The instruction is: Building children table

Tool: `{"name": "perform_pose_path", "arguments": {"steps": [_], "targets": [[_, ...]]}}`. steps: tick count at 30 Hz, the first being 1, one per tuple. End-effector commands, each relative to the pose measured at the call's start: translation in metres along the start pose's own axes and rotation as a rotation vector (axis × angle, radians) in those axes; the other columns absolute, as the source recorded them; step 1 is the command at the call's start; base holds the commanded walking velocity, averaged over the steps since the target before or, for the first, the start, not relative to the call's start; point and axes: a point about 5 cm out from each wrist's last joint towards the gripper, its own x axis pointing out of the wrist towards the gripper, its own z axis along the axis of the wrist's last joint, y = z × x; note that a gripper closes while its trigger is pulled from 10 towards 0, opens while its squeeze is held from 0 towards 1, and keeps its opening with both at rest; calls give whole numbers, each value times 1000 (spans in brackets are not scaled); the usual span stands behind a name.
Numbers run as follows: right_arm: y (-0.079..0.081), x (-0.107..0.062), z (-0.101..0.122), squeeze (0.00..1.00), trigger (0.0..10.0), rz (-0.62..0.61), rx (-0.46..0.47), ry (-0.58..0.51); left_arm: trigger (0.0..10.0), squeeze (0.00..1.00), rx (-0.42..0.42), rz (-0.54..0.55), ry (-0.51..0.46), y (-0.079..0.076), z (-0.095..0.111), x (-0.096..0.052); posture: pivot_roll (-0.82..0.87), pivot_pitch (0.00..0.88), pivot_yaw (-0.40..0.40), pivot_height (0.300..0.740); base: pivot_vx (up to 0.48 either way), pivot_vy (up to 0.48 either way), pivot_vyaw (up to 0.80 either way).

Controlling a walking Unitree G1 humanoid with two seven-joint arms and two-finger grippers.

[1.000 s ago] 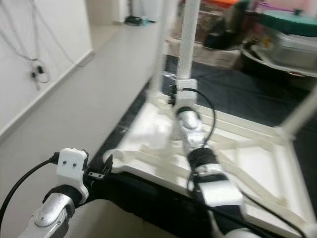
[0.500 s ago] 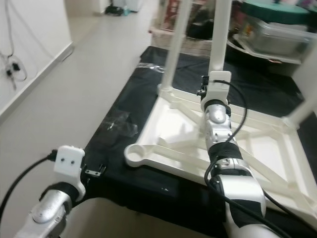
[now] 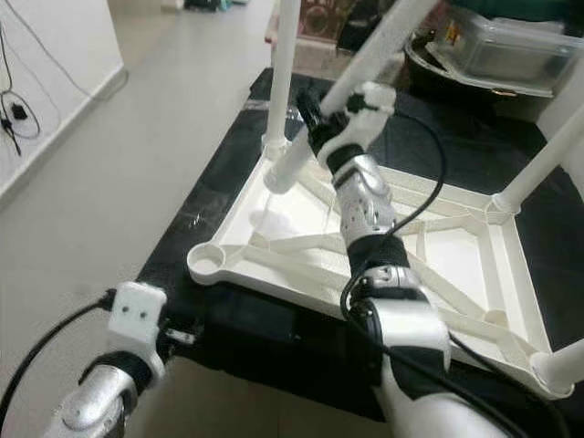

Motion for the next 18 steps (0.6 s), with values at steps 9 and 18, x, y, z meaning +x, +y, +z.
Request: {"name": "perform_pose_path", "arguments": {"steps": [9,18], "targets": [[-36,-29,-44,0,10000,-210,-359,320,10000,0,23,3,-14,3,4,0,181,129,-126,740,0,0,0],[-73,-46,-29,0,10000,-331,-777,363,10000,0,37,19,-22,9,4,3,173,118,-127,740,0,0,0]]}}
